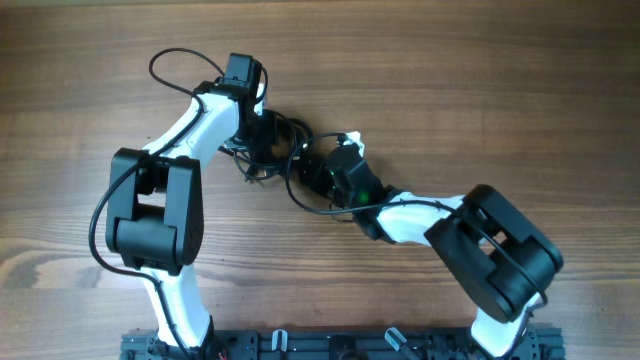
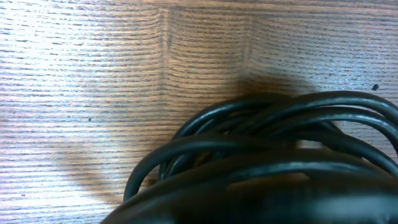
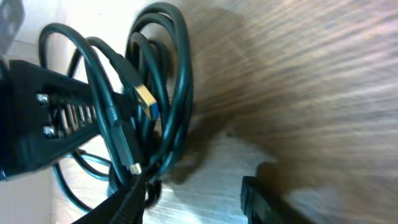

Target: Untangle cables

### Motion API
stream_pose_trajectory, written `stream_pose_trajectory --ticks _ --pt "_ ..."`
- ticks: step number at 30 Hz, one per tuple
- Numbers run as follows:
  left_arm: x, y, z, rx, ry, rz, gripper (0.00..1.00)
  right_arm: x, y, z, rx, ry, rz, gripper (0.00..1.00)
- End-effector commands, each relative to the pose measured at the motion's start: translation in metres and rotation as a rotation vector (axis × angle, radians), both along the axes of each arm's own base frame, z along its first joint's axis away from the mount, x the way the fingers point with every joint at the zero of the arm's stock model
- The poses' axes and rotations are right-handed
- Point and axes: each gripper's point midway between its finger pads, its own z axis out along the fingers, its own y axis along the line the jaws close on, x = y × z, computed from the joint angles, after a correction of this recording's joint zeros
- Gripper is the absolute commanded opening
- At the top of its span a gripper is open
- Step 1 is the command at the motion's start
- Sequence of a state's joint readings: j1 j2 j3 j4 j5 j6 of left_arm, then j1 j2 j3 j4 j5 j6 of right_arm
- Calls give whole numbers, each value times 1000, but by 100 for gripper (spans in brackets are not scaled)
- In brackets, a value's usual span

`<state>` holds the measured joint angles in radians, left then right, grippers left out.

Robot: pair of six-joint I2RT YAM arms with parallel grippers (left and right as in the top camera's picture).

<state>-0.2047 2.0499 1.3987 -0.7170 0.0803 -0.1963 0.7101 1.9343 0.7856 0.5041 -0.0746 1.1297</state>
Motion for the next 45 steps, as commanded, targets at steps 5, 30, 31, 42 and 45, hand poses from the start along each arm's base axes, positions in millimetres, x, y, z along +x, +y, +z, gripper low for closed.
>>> stream_pose_trajectory --ticks 5,30,31,42,45 --pt "-2 13 -6 59 10 9 12 1 2 -33 40 50 -39 52" --pt "-1 10 -5 43 8 6 13 23 0 -17 32 -101 -59 19" --pt "-2 6 -5 21 10 2 13 22 -3 -21 12 -91 -66 18" --pt "-4 -7 -4 -53 21 -14 12 24 -7 -18 35 -63 15 11" --pt "-5 -13 -3 -87 27 -22 12 24 -16 -7 110 38 89 13"
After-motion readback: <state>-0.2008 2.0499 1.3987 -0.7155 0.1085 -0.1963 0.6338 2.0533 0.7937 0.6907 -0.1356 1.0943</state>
